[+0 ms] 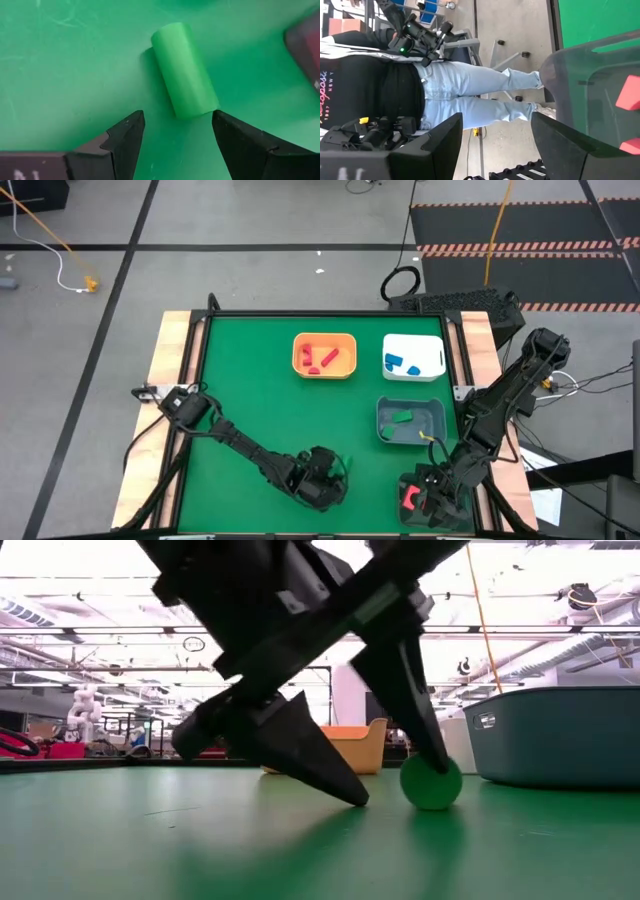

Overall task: Sort & place blocks by color
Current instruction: Put the green block into the dark blue bin

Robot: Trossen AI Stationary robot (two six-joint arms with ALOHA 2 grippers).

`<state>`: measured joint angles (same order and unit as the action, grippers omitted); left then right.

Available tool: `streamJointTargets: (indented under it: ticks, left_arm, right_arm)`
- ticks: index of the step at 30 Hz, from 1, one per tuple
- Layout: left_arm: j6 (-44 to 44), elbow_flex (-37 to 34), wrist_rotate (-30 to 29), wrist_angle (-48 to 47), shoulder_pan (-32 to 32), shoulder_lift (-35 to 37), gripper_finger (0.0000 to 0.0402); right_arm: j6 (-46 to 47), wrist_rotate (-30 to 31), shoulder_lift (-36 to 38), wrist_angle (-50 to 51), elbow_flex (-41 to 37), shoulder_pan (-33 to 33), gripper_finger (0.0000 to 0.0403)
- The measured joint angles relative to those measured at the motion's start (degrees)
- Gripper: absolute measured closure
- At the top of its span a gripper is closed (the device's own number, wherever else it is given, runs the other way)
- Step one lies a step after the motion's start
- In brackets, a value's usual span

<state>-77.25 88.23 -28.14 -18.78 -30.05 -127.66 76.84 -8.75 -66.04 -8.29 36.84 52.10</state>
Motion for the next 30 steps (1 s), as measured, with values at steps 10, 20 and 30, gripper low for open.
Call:
streamJointTargets:
  ticks: [10, 20, 30]
  left_arm:
    - [-2.90, -0.04, 8.09, 6.21, 2.22, -0.03, 0.0160]
    - [-14.02, -0.02, 10.59, 6.44, 3.61, 0.07, 0.0160]
    - [-15.23, 0.09, 11.53, 5.39, 6.16, 0.09, 0.0161]
  right_arm:
    - [0.00, -0.20, 0.01, 0.02, 0.00, 0.00, 0.0177]
    - [0.00, -0.22, 0.01, 0.02, 0.00, 0.01, 0.0177]
    - [-1.18, -0.24, 0.01, 0.00, 0.00, 0.02, 0.0177]
